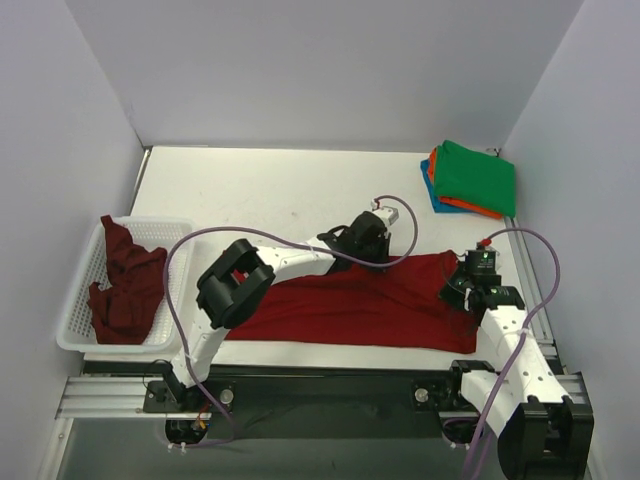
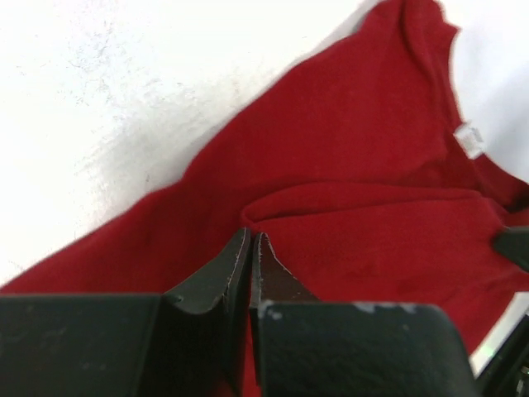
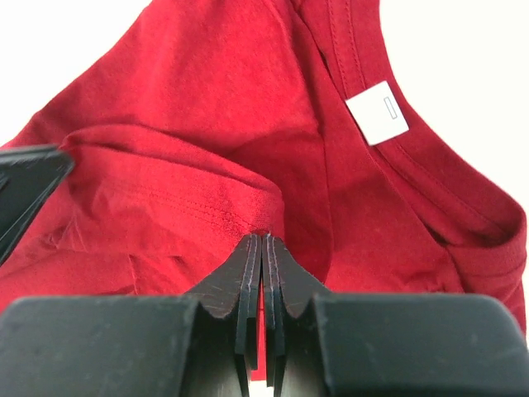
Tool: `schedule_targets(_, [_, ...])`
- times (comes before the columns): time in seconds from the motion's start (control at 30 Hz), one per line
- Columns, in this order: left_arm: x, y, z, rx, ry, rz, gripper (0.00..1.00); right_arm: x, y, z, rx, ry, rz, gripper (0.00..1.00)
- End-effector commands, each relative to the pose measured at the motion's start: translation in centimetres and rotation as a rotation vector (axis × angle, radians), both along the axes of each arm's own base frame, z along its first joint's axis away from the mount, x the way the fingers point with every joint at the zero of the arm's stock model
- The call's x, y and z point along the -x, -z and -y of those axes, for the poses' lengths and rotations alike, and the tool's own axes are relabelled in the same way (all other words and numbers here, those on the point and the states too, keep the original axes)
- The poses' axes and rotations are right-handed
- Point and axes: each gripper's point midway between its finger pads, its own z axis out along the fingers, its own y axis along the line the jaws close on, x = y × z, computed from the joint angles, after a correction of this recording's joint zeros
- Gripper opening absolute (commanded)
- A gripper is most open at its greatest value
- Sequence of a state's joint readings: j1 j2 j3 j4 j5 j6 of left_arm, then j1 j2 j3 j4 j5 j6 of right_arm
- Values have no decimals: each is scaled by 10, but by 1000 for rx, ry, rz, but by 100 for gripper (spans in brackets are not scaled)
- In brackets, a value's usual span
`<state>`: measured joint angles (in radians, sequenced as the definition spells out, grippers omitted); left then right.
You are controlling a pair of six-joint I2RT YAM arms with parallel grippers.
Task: Fold and stack the t-shirts
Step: Fold the other side of the tshirt into a rectangle
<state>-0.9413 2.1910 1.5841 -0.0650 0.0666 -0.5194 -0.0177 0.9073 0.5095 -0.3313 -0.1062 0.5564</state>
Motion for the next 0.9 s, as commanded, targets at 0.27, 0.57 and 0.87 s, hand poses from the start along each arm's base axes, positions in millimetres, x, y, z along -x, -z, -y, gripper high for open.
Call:
schedule_targets(0.27, [32, -76, -4, 203, 42, 55, 0, 26, 11, -9, -59, 40, -67, 1])
schedule_targets(0.57, [64, -59, -10, 210, 78, 13, 0, 43, 15, -22, -149, 65, -67, 10])
schedule_targets(0.87, [87, -40, -33, 205, 91, 10, 0, 43, 0, -21, -148, 61, 23, 35])
